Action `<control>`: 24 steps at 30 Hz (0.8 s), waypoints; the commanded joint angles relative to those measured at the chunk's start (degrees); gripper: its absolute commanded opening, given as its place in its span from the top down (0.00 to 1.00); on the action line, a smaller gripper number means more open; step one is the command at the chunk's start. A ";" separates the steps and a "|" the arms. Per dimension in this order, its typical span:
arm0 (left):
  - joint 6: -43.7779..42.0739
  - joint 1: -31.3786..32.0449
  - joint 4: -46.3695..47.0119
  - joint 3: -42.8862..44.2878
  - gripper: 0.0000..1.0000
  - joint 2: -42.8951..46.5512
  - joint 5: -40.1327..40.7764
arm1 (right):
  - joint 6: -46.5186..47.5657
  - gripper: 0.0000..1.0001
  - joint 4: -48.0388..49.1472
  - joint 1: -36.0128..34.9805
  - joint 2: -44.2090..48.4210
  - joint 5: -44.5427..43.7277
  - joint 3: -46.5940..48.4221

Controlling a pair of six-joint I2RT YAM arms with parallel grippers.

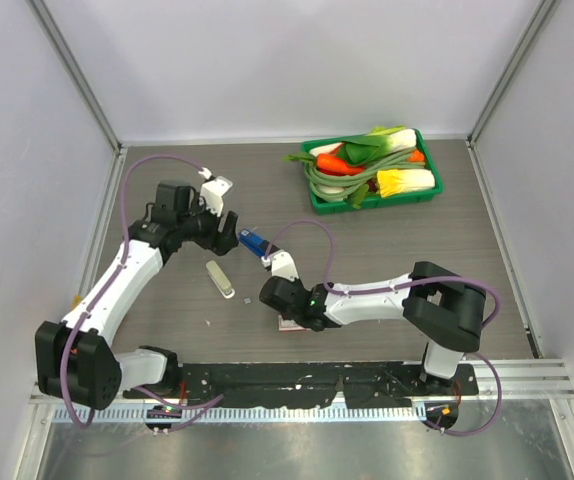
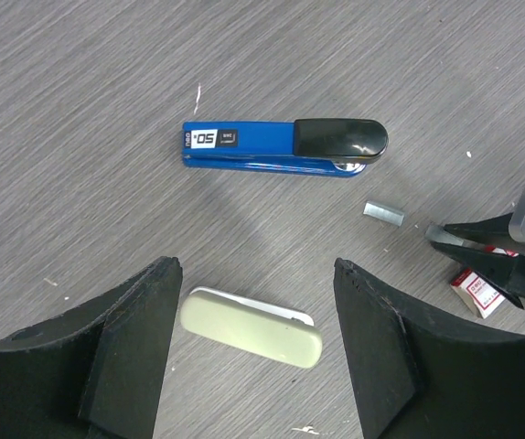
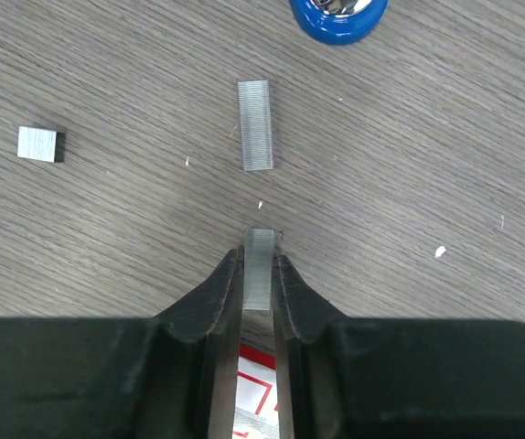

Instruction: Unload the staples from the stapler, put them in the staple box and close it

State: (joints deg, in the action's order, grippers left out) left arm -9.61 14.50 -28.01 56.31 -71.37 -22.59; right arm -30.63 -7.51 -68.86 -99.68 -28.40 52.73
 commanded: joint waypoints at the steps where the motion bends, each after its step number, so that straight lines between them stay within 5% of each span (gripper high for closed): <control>1: -2.17 -0.09 -0.73 0.73 0.28 3.52 1.49 | -1.36 0.82 0.57 0.22 -0.25 0.28 0.80; 11: -2.00 0.53 -5.29 4.94 0.34 5.10 -3.15 | -1.71 0.95 0.99 3.99 13.33 2.54 -1.13; 17: 3.62 0.53 -7.06 5.56 0.35 5.37 -22.56 | -2.24 0.95 13.65 7.07 30.74 8.27 -8.08; 24: 12.76 0.44 1.27 1.26 0.32 3.44 -44.10 | -3.99 0.96 25.34 7.07 38.33 12.31 -11.16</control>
State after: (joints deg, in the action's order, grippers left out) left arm -3.70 14.90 -32.51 59.40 -67.26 -51.24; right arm -32.38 8.91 -61.56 -62.41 -19.33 42.81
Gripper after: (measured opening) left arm 0.677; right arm 0.170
